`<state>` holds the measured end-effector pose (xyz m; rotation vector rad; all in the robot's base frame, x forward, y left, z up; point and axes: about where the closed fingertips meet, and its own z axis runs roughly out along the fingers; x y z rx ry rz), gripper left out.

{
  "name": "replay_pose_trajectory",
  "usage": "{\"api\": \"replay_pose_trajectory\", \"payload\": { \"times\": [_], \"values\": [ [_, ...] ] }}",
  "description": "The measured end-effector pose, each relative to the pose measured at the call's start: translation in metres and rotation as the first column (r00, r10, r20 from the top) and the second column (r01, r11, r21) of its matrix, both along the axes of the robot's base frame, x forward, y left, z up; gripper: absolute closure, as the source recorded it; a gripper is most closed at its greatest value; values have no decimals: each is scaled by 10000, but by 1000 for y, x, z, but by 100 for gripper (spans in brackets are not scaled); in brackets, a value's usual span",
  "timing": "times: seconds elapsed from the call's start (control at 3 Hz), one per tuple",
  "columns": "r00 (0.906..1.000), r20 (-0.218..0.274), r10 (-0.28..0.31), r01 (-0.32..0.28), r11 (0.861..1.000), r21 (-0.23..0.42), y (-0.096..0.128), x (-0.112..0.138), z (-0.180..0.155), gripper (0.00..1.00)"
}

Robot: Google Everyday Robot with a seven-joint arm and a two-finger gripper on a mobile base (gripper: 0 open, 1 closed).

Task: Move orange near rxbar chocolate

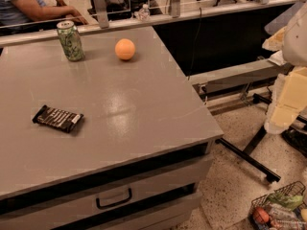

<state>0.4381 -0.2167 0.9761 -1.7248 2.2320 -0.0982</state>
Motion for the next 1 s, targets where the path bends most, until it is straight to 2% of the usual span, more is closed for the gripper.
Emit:
{"api": "replay_pose_trajectory", "payload": {
  "times": [0.33, 0.67, 1.0],
  "values": [
    [10000, 2, 0, 0, 10000, 0, 0, 0, 0, 0],
    [10000, 42, 42, -44, 9983, 581, 7, 6, -1, 0],
    [9974, 564, 442, -565, 9694, 2391, 31, 32, -13, 0]
  ]
}}
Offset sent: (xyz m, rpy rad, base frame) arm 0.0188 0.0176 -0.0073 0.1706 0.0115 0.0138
